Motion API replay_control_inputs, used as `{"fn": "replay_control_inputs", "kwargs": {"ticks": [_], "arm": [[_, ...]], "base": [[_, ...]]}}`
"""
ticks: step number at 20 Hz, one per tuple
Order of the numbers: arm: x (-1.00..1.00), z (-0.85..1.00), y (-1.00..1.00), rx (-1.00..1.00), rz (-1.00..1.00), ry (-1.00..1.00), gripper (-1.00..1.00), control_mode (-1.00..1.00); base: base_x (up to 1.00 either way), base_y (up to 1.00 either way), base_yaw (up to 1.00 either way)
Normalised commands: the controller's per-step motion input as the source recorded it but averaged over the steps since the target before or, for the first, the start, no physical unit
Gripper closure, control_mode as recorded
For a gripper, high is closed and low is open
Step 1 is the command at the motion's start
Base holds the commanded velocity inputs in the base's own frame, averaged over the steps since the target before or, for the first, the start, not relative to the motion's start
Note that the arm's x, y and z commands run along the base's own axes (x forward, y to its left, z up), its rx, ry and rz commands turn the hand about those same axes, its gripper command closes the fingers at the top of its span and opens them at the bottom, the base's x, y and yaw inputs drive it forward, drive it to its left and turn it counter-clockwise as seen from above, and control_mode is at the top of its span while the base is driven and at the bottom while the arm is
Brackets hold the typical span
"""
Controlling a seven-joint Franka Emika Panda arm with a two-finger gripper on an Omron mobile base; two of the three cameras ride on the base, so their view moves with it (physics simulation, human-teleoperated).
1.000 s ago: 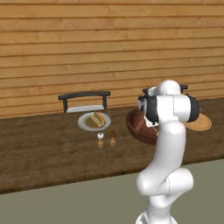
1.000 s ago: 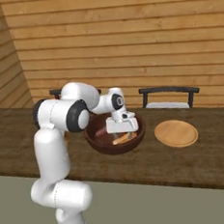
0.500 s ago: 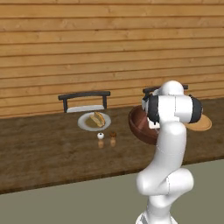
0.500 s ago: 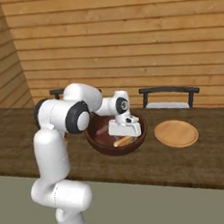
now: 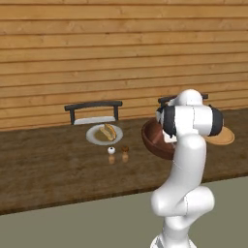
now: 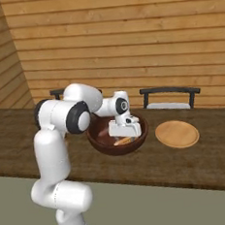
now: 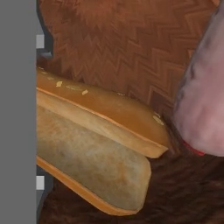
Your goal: Place one bun and one sausage from the bowl on each plate.
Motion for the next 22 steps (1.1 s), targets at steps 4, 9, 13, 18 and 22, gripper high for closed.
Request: {"fn": "replay_control_inputs", "kwargs": {"ticks": [4,9,13,18,22], "arm": [[-0.11,0.06,-0.1,0.0,0.0,0.01,1.0,-1.0],[-0.3,0.95,-0.06,0.0,0.13,0.0,1.0,-1.0],[-0.15,0.99,-0.19,0.0,0.24,-0.04,1.0,-1.0],[-0.23,0.74,-0.75,0.13,0.33,-0.15,1.0,-1.0],[-0.05,0.35,-1.0,0.37,0.3,-0.23,1.0,-1.0]], "base": [[0.0,0.0,0.0],[0.0,0.0,0.0],[0.0,0.0,0.0],[0.0,0.0,0.0],[0.0,0.0,0.0]]}}
